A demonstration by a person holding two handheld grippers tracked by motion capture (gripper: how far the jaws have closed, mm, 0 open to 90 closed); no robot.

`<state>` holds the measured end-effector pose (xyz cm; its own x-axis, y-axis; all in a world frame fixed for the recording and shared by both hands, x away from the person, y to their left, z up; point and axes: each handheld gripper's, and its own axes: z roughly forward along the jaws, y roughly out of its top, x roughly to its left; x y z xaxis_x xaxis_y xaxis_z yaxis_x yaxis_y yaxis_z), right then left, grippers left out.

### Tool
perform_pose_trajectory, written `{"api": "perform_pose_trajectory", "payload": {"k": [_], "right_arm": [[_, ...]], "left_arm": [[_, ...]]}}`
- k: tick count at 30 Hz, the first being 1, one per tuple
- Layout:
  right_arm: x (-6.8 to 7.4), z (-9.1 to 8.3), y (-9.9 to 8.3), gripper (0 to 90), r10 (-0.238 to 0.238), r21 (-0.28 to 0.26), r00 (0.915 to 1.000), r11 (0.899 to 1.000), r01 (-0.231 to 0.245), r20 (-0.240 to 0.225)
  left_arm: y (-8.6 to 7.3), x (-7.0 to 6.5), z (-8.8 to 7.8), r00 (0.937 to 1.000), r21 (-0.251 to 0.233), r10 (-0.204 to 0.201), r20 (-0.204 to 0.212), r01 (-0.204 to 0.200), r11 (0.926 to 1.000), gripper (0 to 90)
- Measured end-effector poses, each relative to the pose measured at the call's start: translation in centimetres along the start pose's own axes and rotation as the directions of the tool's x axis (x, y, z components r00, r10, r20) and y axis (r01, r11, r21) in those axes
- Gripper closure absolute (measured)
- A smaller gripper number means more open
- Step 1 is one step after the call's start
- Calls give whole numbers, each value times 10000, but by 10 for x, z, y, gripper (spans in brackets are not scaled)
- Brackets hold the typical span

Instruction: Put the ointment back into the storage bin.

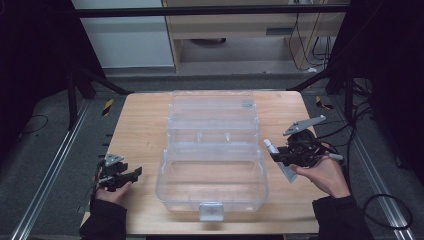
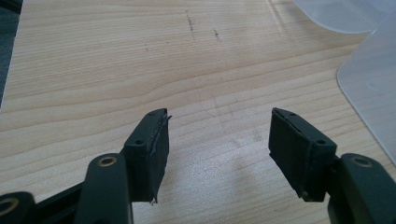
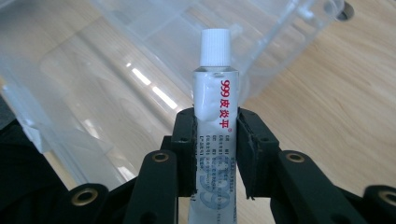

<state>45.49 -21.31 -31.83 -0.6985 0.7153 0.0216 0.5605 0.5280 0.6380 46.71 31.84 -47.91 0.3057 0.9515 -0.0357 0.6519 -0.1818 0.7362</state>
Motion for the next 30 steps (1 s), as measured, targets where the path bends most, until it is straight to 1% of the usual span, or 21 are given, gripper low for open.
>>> {"api": "perform_pose_trajectory", "payload": {"k": [2, 3, 5, 7, 8, 10, 11, 14, 15, 19, 20, 22, 24, 25, 26, 30], "right_arm": [[3, 0, 6, 699, -275, -110, 9994, 9996, 273, -213], [4, 0, 8, 700, -384, -78, 9989, 9992, 382, -279], [7, 2, 14, 699, -747, -58, 9958, 9972, 745, -532], [9, 4, 19, 699, -970, 36, 9933, 9952, 974, -634], [11, 6, 22, 699, -1142, 81, 9908, 9933, 1151, -720], [13, 9, 27, 699, -1365, 117, 9861, 9903, 1382, -947], [14, 10, 29, 699, -1445, 146, 9846, 9891, 1466, -986], [19, 15, 36, 699, -1825, 157, 9743, 9824, 1861, -1319], [20, 16, 37, 699, -1871, 185, 9723, 9813, 1916, -1404], [25, 21, 44, 699, -2356, 370, 9560, 9687, 2454, -1746], [26, 23, 45, 699, -2409, 417, 9534, 9668, 2522, -1817], [28, 26, 47, 699, -2646, 553, 9438, 9583, 2803, -1979], [30, 29, 49, 699, -2801, 642, 9371, 9521, 2988, -2082], [32, 32, 50, 698, -2855, 748, 9323, 9484, 3082, -2221], [33, 33, 51, 699, -2899, 799, 9297, 9459, 3145, -2271], [38, 39, 54, 698, -3194, 842, 9147, 9334, 3487, -2475]], "left_arm": [[0, 0, 0, 10000, -8, 0, -1, 0, 10000, 381], [0, 0, 0, 10000, -5, -11, 8, 11, 10000, 381], [0, 0, 0, 10000, -7, -20, 12, 20, 10000, 381], [0, 0, 0, 10000, 0, -11, 11, 11, 10000, 381], [0, 0, 0, 10000, -18, -26, 11, 26, 10000, 381], [0, 0, 0, 10000, -24, -18, 13, 18, 10000, 381], [0, 1, 0, 10000, -4, -21, 5, 21, 10000, 381], [0, 1, 0, 10000, 19, 1, 15, -1, 10000, 381], [0, 1, 0, 10000, 10, 7, 20, -7, 10000, 381], [0, 1, 0, 10000, -4, -16, 12, 16, 10000, 382], [0, 1, 0, 10000, 2, -12, 5, 12, 10000, 381], [0, 1, 0, 10000, 6, -7, 6, 7, 10000, 382], [0, 1, 0, 10000, 5, -10, 10, 10, 10000, 382], [0, 1, 0, 10000, 16, 1, 12, -1, 10000, 382], [0, 1, 0, 10000, 20, 5, 12, -5, 10000, 382], [0, 1, 0, 10000, -3, -17, 4, 17, 10000, 382]]}}
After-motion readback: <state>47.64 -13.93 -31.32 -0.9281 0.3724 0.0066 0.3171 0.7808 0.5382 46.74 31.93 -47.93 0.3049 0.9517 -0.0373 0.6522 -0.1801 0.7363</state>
